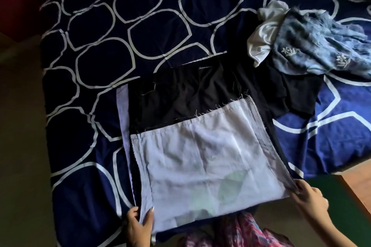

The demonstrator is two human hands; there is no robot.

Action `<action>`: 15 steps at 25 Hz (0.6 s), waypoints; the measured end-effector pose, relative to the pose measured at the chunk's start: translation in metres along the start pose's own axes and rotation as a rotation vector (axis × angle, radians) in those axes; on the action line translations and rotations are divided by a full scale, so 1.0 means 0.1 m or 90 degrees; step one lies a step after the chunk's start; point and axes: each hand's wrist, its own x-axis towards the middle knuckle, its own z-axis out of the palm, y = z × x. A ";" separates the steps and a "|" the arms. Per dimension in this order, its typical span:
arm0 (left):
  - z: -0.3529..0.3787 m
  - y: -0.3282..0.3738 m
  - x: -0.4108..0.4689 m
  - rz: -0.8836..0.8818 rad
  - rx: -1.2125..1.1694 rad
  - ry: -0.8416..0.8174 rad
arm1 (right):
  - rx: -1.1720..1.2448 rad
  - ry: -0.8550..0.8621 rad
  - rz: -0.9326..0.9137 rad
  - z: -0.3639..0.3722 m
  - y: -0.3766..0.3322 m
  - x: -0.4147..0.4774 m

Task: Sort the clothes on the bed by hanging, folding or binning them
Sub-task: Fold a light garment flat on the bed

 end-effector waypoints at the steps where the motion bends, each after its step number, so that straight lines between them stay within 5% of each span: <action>1: 0.00 -0.07 0.00 -0.002 -0.013 0.009 | 0.007 0.017 0.024 0.00 0.00 -0.01; 6: -0.07 -0.12 -0.06 -0.008 0.066 0.069 | -0.077 -0.003 0.071 0.16 -0.08 -0.17; 9: -0.11 -0.18 -0.04 -0.050 0.114 0.136 | -0.020 0.135 0.086 0.31 -0.17 -0.25; 11: -0.20 0.00 -0.05 -0.062 0.175 0.195 | 0.010 0.247 -0.029 0.32 -0.35 -0.23; 15: -0.40 0.60 0.63 0.042 0.177 0.233 | -0.025 0.252 -0.294 0.32 -0.93 0.13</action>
